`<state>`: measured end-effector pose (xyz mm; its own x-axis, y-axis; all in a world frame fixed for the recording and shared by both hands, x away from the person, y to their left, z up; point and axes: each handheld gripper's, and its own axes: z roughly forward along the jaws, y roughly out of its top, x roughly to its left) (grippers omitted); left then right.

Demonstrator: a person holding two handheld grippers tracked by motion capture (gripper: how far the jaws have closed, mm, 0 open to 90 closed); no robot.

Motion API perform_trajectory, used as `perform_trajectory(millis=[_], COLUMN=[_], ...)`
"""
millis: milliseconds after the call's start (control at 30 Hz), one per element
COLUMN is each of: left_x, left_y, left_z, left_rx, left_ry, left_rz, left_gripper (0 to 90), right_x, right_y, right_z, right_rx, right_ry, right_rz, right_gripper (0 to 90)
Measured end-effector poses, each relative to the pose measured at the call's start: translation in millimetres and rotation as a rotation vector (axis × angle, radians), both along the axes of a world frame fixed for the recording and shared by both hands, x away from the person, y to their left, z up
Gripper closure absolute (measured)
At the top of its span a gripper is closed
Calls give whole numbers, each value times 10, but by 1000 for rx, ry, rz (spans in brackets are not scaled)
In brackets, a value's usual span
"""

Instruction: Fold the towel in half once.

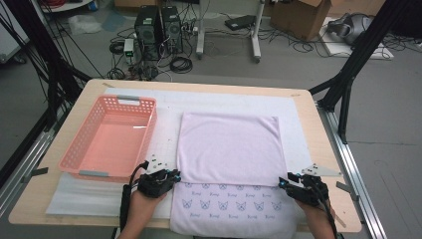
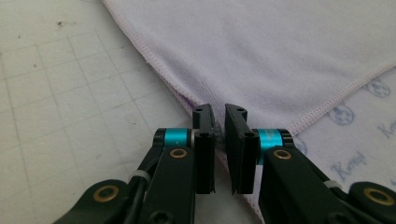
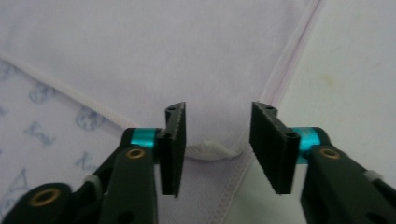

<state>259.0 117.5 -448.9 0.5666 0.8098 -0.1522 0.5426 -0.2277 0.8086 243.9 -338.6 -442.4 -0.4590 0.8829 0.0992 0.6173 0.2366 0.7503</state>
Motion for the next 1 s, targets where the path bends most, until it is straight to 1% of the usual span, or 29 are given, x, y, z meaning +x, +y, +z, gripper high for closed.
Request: perform_trajectory(millis=[33, 100, 167, 233, 267, 333, 400, 467, 500, 533, 700, 733, 767, 833, 1000], left_x=[-6, -19, -27, -43, -50, -65, -68, -66, -65, -66, -74, -77, -82, -100, -202], left_y=[9, 15, 19, 16, 13, 16, 22, 30, 31, 36, 56, 65, 74, 90, 132], left_z=[8, 20, 35, 55, 66, 87, 92, 92, 91, 95, 99, 99, 100, 102, 110], left_rx=[1, -16, -25, -31, -37, -44, -57, -62, -79, -84, -118, -126, -136, -148, -183], left_ry=[-7, -27, -43, -68, -75, -92, -89, -86, -83, -81, -67, -64, -62, -55, -53], left_rz=[-4, -13, -16, -23, -27, -32, -36, -37, -36, -37, -32, -30, -28, -25, -18], left_gripper=[824, 822, 823, 846, 851, 859, 863, 866, 867, 867, 869, 870, 871, 871, 874], right_x=[1, -4, -8, -12, -13, -17, -24, -22, -24, -25, -35, -45, -51, -67, -133], right_y=[7, 14, 27, 38, 48, 70, 82, 66, 60, 47, 13, 10, 4, -3, -7], right_z=[-18, -14, -16, -19, -17, -10, -3, -4, -3, -1, 24, 29, 30, 35, 44], right_rx=[-12, -17, -21, -21, -28, -56, -64, -46, -36, -26, 0, 6, 7, 16, 22], right_ry=[6, 6, 10, 12, 12, -1, -7, -5, -1, -1, -13, -6, -9, -6, -9], right_rz=[3, 0, -1, 8, 16, 25, 28, 30, 26, 26, 27, 24, 26, 23, 20], right_gripper=[624, 679, 712, 788, 813, 840, 851, 855, 856, 857, 859, 859, 860, 860, 860])
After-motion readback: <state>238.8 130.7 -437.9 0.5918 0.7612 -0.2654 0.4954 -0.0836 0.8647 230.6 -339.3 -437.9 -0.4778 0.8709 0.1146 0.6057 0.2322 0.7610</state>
